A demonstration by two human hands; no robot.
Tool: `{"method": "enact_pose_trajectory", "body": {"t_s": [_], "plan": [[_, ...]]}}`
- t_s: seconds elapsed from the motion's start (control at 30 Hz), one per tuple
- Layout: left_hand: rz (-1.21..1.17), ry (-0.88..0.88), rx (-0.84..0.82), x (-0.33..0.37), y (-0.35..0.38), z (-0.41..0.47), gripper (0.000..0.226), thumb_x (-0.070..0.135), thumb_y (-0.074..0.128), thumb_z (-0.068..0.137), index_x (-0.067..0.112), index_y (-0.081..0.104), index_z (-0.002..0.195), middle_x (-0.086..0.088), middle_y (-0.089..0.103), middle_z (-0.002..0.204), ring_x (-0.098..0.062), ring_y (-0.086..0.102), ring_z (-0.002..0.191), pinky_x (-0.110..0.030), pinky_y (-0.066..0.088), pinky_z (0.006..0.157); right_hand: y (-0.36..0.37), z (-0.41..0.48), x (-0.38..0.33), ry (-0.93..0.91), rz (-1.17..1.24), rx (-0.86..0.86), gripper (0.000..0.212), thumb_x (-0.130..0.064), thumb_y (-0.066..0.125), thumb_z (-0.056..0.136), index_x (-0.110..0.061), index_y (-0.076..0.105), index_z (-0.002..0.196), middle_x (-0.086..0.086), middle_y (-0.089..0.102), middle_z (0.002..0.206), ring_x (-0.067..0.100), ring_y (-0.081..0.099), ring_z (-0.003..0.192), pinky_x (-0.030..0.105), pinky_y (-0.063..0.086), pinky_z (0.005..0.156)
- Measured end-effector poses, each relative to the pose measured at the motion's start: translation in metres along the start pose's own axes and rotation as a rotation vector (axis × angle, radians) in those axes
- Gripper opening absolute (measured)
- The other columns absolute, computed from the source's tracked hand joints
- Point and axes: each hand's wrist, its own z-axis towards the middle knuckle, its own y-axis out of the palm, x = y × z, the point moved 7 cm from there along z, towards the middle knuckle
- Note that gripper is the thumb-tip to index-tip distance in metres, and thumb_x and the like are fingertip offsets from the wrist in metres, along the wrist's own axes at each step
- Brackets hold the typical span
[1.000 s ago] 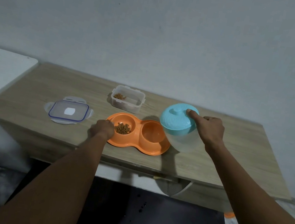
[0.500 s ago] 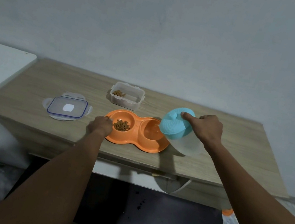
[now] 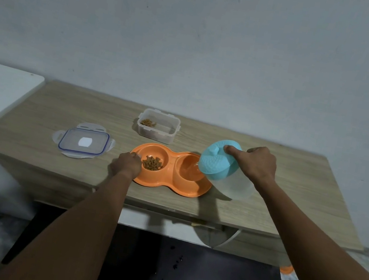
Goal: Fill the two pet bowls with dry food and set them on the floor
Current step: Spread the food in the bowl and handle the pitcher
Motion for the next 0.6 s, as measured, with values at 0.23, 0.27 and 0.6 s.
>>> {"method": "enact_pose_trajectory", "body": {"t_s": [0.23,0.27,0.6], "plan": [[-0.021,-0.007,0.004,-0.001,0.0006,0.0009,0.045,0.041,0.038,0.1,0.012,0.069,0.115,-0.016,0.067,0.114,-0.035,0.061,0.107,-0.044,0.047,0.097,0.0009,0.0036,-0.0018,-0.015,-0.001,0.009,0.063,-0.069,0.074,0.07,-0.007,0.07,0.064,0.009,0.07,0.067,0.021,0.06,0.06,0.033,0.043,0.057],[-0.025,-0.011,0.005,-0.0013,0.0007,0.001,0.045,0.041,0.038,0.1,0.011,0.069,0.114,-0.016,0.067,0.113,-0.035,0.061,0.107,-0.044,0.047,0.097,0.0009,0.0039,-0.0016,-0.016,-0.001,0.007,0.063,-0.069,0.074,0.069,-0.007,0.07,0.064,0.009,0.07,0.067,0.021,0.06,0.06,0.032,0.043,0.057],[-0.013,-0.007,0.003,-0.0017,-0.0003,0.0013,0.046,0.043,0.038,0.101,0.011,0.068,0.119,-0.015,0.066,0.117,-0.035,0.061,0.109,-0.042,0.047,0.096,-0.0022,0.0055,-0.0054,-0.037,-0.017,0.014,0.064,-0.071,0.073,0.069,-0.007,0.069,0.062,0.008,0.068,0.063,0.018,0.058,0.056,0.03,0.041,0.055]]}}
